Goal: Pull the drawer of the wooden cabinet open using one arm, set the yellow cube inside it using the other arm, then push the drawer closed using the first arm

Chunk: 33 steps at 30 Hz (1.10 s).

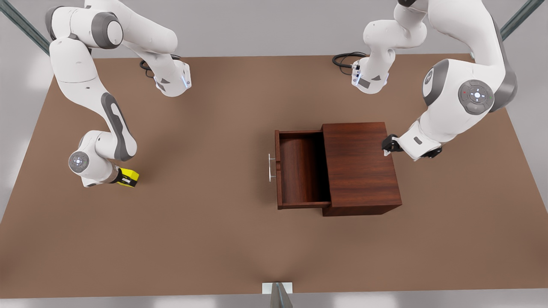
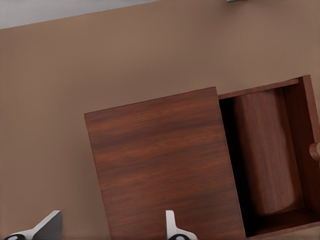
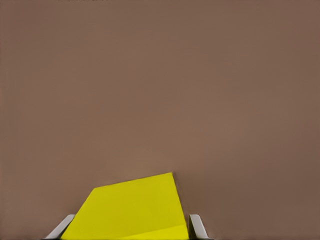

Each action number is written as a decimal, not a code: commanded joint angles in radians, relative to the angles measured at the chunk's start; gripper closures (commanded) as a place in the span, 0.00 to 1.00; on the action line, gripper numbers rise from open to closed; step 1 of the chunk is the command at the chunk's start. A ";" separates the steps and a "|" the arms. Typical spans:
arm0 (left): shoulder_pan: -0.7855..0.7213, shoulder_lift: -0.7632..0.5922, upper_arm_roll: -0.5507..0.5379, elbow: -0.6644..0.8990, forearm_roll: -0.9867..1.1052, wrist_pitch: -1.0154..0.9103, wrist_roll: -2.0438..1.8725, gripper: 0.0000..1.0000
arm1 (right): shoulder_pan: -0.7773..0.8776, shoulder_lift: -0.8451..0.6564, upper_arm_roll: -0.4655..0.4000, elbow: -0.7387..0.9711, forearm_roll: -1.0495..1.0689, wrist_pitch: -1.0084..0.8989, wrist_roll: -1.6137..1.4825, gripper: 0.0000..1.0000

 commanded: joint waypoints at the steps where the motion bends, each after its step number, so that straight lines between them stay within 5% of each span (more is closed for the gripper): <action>1: 0.000 0.002 -0.001 0.001 0.000 0.004 0.034 0.00 | -0.013 -0.001 0.014 0.000 0.003 0.002 -0.009 0.15; 23: -0.019 0.005 0.004 0.001 0.009 0.019 0.039 0.00 | -0.049 -0.054 0.059 0.007 0.014 -0.038 0.017 0.31; 33: -0.020 0.005 0.004 -0.008 0.006 0.007 0.039 0.00 | -0.033 -0.133 0.252 0.278 0.083 -0.466 0.340 0.35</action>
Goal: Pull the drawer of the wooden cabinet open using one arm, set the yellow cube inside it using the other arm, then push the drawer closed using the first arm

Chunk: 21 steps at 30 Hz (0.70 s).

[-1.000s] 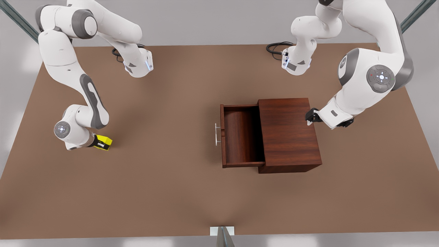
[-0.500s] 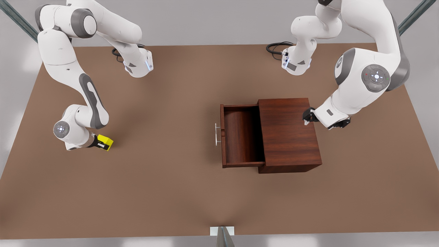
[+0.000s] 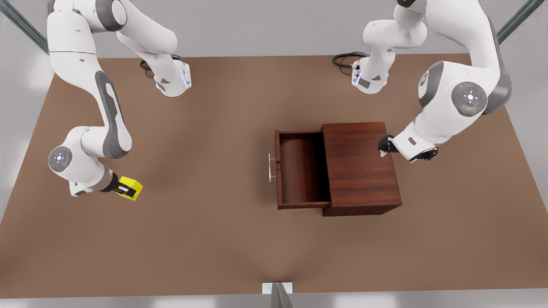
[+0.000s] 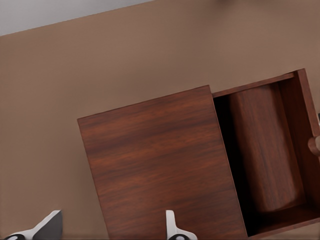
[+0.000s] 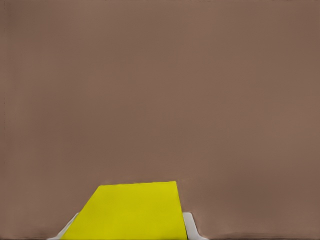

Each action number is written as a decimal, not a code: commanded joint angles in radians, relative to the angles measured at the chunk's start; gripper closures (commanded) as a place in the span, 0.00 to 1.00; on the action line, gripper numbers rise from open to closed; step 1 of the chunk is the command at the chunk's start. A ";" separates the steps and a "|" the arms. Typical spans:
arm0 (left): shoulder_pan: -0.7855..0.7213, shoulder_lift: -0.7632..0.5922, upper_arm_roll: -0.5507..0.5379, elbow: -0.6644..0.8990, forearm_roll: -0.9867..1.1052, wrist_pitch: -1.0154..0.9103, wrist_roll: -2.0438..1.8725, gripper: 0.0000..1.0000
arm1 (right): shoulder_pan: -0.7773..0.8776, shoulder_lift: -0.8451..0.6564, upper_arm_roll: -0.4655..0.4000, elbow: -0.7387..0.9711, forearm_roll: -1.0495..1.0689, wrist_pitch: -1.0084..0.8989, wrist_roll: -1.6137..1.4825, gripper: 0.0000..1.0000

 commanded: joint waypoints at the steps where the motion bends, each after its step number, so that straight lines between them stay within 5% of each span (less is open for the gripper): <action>1: 0.002 -0.001 -0.001 -0.001 0.003 -0.006 0.007 0.00 | 0.011 -0.001 0.032 0.036 -0.002 -0.203 0.307 0.35; 13: 0.051 0.020 -0.007 0.007 -0.003 0.014 0.008 0.00 | 0.275 0.007 0.073 0.235 0.058 -0.352 0.809 0.36; 21: 0.048 0.022 -0.004 0.007 -0.003 0.012 0.010 0.00 | 0.486 0.159 0.073 0.487 0.076 -0.373 1.134 0.36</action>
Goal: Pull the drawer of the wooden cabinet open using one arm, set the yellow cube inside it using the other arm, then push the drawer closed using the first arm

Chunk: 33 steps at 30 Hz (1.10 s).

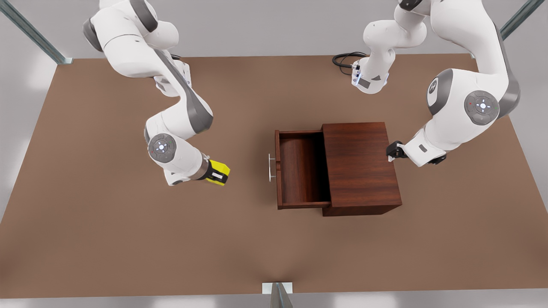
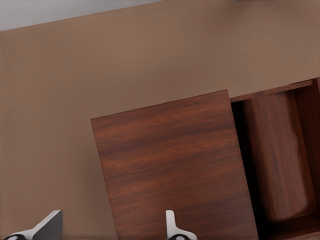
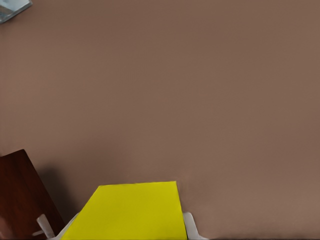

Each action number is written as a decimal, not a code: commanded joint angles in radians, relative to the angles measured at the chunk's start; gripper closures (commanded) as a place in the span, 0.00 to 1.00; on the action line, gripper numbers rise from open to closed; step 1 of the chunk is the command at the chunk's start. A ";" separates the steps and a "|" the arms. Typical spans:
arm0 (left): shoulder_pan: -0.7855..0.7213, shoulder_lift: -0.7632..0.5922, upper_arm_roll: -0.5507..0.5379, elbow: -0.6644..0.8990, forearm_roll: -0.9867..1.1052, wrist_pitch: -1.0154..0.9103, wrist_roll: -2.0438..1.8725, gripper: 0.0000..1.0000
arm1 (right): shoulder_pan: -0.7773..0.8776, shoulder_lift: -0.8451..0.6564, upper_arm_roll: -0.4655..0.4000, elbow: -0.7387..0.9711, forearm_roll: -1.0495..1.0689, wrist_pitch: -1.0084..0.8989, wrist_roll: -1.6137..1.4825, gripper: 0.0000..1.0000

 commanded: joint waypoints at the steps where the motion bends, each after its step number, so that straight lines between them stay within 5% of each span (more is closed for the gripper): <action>1: -0.002 -0.001 -0.001 0.000 0.000 0.000 0.003 0.00 | 0.029 0.026 0.000 0.038 -0.003 -0.025 0.595 0.37; 8: -0.005 -0.001 -0.002 0.000 0.002 0.000 0.003 0.00 | 0.207 0.169 -0.007 0.251 -0.005 0.049 0.772 0.36; 18: -0.005 -0.001 -0.002 0.000 0.003 0.000 0.003 0.00 | 0.328 0.227 -0.016 0.302 -0.007 0.179 0.876 0.35; 26: -0.008 -0.001 -0.002 0.000 0.005 0.000 0.003 0.00 | 0.477 0.319 -0.141 0.367 -0.008 0.240 0.948 0.35; 27: -0.009 -0.001 -0.002 0.000 0.005 0.000 0.003 0.00 | 0.479 0.319 -0.139 0.367 -0.008 0.240 0.950 0.32; 29: -0.008 -0.001 -0.002 0.000 0.005 0.000 0.003 0.00 | 0.479 0.319 -0.136 0.367 -0.008 0.239 0.933 0.00; 33: -0.008 -0.001 -0.002 0.000 0.005 0.000 0.003 0.00 | 0.479 0.319 -0.136 0.367 -0.008 0.237 0.933 0.00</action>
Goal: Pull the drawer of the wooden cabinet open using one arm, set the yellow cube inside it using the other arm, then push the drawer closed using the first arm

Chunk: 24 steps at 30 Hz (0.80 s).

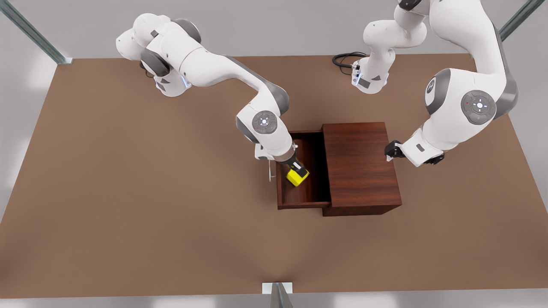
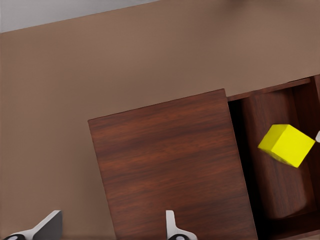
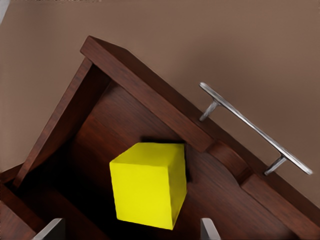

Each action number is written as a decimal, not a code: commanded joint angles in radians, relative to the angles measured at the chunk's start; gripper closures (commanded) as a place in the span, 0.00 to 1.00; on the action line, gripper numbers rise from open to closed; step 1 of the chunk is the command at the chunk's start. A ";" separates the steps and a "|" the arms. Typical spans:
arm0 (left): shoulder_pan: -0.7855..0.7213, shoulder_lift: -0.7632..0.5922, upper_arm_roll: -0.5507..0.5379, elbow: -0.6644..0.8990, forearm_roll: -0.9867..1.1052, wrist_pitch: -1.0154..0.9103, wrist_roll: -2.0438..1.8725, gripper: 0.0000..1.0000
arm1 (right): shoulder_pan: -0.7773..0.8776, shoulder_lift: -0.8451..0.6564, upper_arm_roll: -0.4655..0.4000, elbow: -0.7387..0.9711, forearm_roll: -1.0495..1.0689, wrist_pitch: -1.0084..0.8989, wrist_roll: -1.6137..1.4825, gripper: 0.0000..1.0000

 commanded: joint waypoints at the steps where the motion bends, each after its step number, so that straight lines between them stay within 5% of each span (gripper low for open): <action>1: 0.000 -0.001 -0.001 0.000 0.001 0.000 0.000 0.00 | 0.000 -0.002 0.002 0.001 0.000 0.008 0.189 0.00; 5: -0.076 -0.002 -0.036 0.030 0.004 -0.002 -0.040 0.00 | -0.200 -0.175 0.012 0.002 -0.002 -0.365 -0.116 0.00; 8: -0.466 -0.002 -0.036 0.053 0.070 0.001 -0.530 0.00 | -0.677 -0.305 0.062 -0.001 -0.043 -0.821 -0.804 0.00; 10: -0.486 0.012 -0.031 0.053 0.062 0.013 -0.575 0.00 | -0.881 -0.342 0.071 -0.047 -0.150 -0.828 -1.239 0.00; 11: -0.506 0.110 -0.043 0.121 0.056 0.108 -0.817 0.00 | -0.949 -0.406 0.071 -0.261 -0.150 -0.678 -1.344 0.00; 13: -0.587 0.249 -0.050 0.258 0.071 0.206 -0.988 0.00 | -0.992 -0.411 0.069 -0.410 -0.173 -0.513 -1.350 0.00; 17: -0.790 0.478 -0.002 0.411 0.323 0.326 -1.247 0.00 | -0.977 -0.396 0.074 -0.412 -0.152 -0.502 -1.295 0.00; 21: -0.781 0.630 0.006 0.510 0.286 0.550 -1.465 0.00 | -0.943 -0.387 0.074 -0.406 -0.114 -0.489 -1.202 0.00; 24: -0.775 0.697 0.035 0.519 0.294 0.612 -1.410 0.00 | -0.928 -0.384 0.080 -0.389 -0.118 -0.493 -1.417 0.00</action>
